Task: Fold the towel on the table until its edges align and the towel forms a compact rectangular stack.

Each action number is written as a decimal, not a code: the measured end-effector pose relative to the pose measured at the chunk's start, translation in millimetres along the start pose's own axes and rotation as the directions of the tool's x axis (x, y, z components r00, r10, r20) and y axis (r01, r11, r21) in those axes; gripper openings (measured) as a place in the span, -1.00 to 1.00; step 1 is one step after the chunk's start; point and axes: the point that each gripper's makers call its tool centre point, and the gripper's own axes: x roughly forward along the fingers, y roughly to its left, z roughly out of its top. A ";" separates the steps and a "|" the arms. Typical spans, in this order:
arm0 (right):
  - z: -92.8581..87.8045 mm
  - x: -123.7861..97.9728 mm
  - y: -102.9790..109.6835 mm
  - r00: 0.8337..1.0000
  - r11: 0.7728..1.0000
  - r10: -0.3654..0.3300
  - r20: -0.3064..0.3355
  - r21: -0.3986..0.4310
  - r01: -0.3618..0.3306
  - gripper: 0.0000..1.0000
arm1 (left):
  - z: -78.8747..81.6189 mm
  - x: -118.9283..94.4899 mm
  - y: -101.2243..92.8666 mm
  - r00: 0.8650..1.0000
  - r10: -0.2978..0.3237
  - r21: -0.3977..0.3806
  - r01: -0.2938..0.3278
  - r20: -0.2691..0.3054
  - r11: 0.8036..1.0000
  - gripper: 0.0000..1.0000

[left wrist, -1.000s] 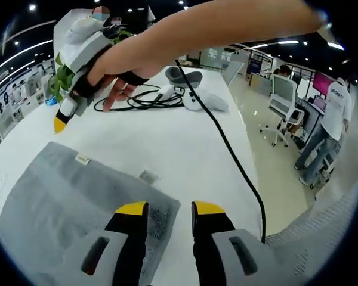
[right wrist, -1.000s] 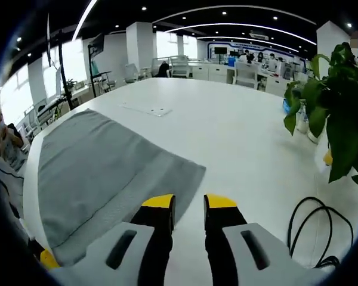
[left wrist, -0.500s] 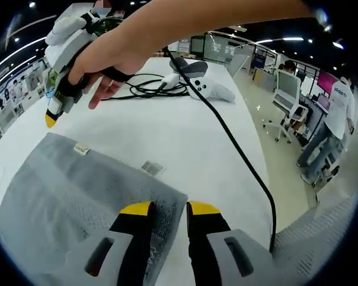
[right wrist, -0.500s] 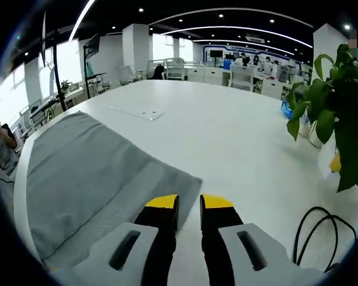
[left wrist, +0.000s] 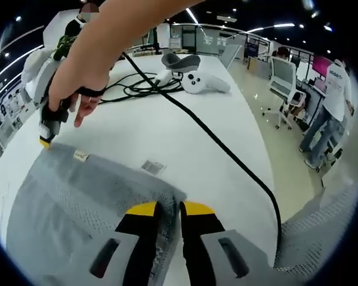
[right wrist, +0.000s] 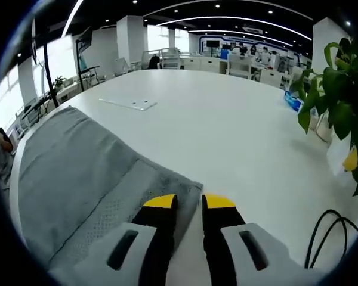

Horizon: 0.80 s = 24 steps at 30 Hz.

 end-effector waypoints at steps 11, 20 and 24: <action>0.5 4.3 2.8 0.999 1.000 0.021 -0.025 -0.017 -0.021 -0.82 | 0.3 -1.2 7.7 1.000 0.014 0.017 -0.013 -0.010 1.000 -0.91; -1.5 1.9 3.4 0.999 0.999 0.027 -0.045 0.035 -0.026 -0.99 | 5.5 -6.9 10.9 1.000 0.011 -0.042 -0.011 0.001 0.999 -0.94; 2.3 -3.4 1.5 0.999 0.998 0.028 -0.039 0.049 -0.026 -0.99 | 13.1 -12.4 13.6 0.999 0.020 -0.066 -0.019 0.026 0.998 -0.94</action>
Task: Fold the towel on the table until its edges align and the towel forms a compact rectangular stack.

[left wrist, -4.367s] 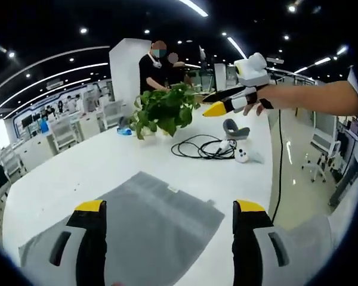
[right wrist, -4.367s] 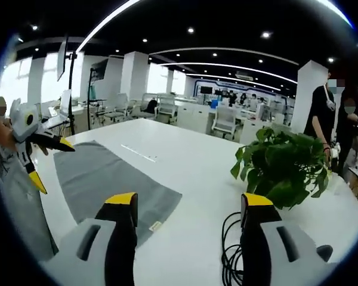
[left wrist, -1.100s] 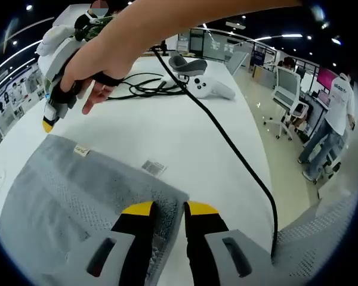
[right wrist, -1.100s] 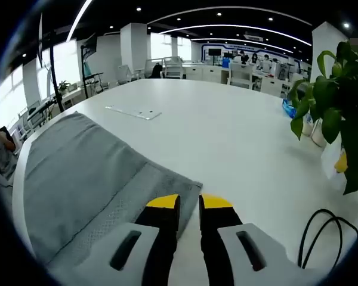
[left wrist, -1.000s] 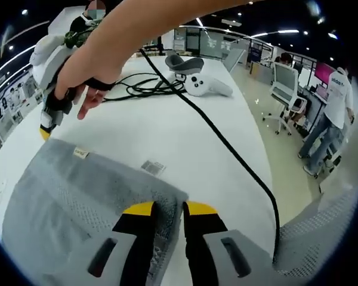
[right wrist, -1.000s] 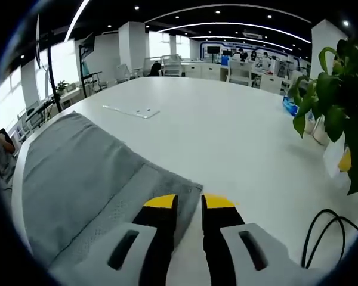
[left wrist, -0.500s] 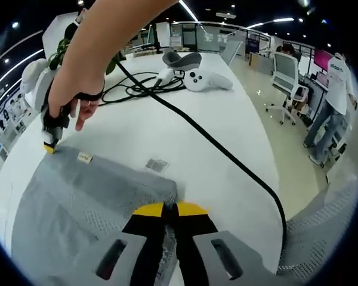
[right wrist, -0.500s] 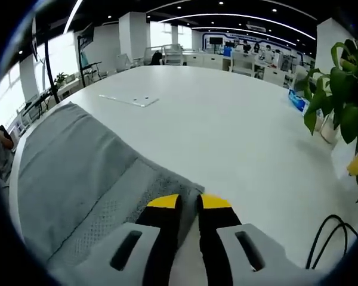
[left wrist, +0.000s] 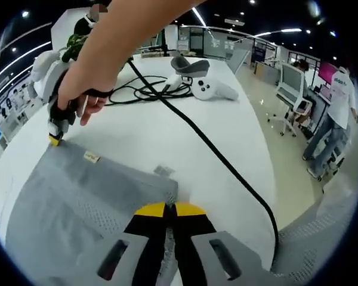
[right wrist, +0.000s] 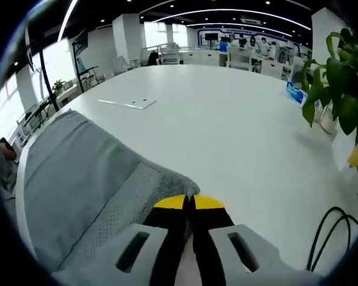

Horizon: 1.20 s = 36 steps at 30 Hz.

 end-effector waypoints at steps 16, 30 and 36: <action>18.4 -33.7 -10.0 0.999 0.999 -0.041 0.025 -0.002 0.041 -1.00 | 33.5 -18.8 0.3 0.994 0.039 -0.044 -0.034 0.100 0.998 -0.94; 55.7 -61.8 -2.7 0.995 0.997 -0.073 0.060 0.004 0.073 -1.00 | 55.2 -48.1 14.2 0.982 0.101 -0.065 -0.092 0.159 0.994 -0.94; 66.5 -76.1 -6.4 0.992 0.994 -0.105 0.071 0.006 0.105 -1.00 | 75.8 -62.0 21.2 0.969 0.130 -0.091 -0.113 0.212 0.990 -0.94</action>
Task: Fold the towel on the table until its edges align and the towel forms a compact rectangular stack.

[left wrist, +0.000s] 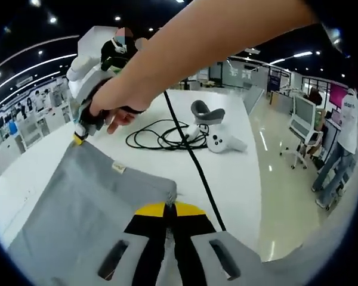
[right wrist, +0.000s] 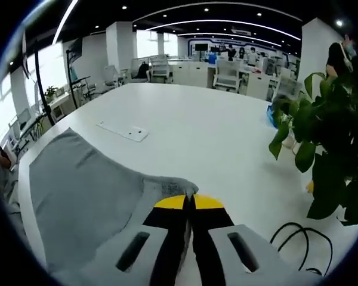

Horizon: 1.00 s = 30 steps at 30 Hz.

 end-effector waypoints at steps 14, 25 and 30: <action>19.6 -47.0 -21.7 0.996 0.997 -0.082 0.035 0.005 0.082 -1.00 | 40.7 -19.2 -17.2 0.994 -0.032 -0.007 0.033 0.105 0.999 -0.94; 47.8 -82.3 -32.2 0.987 0.990 -0.136 0.079 -0.014 0.138 -1.00 | 75.0 -31.9 -29.7 0.982 -0.049 -0.016 0.053 0.184 0.998 -0.94; 60.6 -95.7 -35.0 0.983 0.987 -0.158 0.097 -0.025 0.161 -1.00 | 93.3 -38.2 -30.4 0.972 -0.045 -0.049 0.058 0.231 0.997 -0.94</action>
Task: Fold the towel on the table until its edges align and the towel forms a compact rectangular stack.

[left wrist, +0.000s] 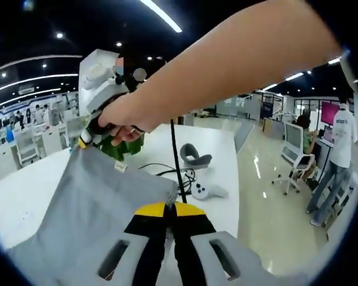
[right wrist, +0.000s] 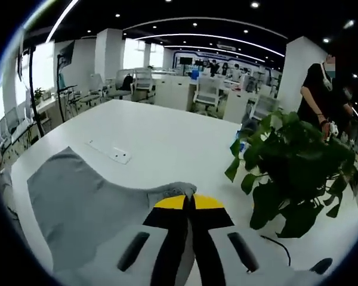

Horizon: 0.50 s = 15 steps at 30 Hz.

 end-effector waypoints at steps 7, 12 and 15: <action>26.3 -12.9 -3.2 0.999 1.000 -0.027 0.025 -0.004 0.027 -1.00 | 26.5 -12.0 -2.2 0.998 0.003 -0.011 -0.002 0.063 1.000 -0.94; 48.0 -16.3 7.2 0.999 0.999 -0.028 0.033 -0.034 0.029 -1.00 | 38.3 -23.1 3.4 0.995 0.015 -0.019 -0.014 0.097 1.000 -0.95; 61.4 -17.2 14.7 0.999 0.999 -0.026 0.037 -0.045 0.027 -1.00 | 46.6 -32.1 9.5 0.992 0.025 -0.026 -0.022 0.122 0.999 -0.95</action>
